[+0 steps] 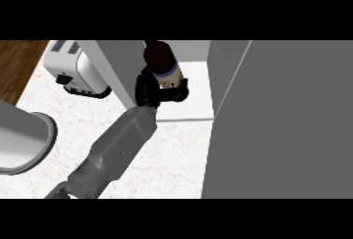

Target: Pick up the wine, place it into the cabinet and close the cabinet

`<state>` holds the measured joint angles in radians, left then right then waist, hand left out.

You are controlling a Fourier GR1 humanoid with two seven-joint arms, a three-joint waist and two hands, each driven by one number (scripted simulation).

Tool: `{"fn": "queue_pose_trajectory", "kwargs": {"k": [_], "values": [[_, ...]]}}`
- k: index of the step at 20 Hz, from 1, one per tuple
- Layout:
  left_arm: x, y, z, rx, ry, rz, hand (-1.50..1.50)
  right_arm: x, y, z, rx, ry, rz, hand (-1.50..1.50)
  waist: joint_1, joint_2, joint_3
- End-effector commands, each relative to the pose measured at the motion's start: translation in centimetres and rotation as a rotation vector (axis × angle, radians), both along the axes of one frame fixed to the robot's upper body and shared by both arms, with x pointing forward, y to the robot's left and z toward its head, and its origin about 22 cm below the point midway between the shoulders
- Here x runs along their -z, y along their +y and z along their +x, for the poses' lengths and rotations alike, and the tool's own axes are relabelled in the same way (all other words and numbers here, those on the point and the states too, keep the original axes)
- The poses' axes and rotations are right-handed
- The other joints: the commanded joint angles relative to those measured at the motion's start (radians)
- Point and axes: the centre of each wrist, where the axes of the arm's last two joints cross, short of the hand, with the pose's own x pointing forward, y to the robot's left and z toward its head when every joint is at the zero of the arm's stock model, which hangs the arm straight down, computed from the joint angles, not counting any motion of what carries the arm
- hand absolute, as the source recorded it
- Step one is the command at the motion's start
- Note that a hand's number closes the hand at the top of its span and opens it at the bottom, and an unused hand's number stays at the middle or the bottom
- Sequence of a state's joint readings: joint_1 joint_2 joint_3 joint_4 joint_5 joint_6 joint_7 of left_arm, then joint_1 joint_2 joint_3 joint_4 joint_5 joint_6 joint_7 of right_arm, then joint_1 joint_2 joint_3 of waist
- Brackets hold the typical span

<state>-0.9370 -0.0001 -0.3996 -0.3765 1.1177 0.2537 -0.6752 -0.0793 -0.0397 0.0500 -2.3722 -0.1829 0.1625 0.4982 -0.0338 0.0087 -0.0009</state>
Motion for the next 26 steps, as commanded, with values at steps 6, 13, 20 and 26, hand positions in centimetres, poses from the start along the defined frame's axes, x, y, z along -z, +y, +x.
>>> {"fn": "queue_pose_trajectory", "kwargs": {"k": [6, 13, 20, 26], "values": [[-2.1, -0.4, 1.7, -0.012, 0.088, 0.039, 1.50, -0.5, 0.6, 0.6, -0.009, -0.020, -0.013, -1.50, -0.024, 0.006, 0.000], [-1.6, -0.1, 1.7, -0.051, 0.035, 0.030, 1.50, -0.2, 0.9, 1.5, -0.059, -0.038, 0.007, -1.50, -0.061, 0.019, 0.000], [-0.4, 0.0, 0.8, -0.023, 0.099, 0.018, 1.50, 0.6, 1.1, 1.2, -0.062, -0.014, -0.004, -1.50, -0.065, 0.016, 0.000], [-0.9, -1.1, 0.5, -0.037, 0.085, 0.045, 1.50, 0.8, 2.2, 0.6, -0.090, -0.021, 0.015, -1.50, -0.099, 0.019, -0.001]]}}
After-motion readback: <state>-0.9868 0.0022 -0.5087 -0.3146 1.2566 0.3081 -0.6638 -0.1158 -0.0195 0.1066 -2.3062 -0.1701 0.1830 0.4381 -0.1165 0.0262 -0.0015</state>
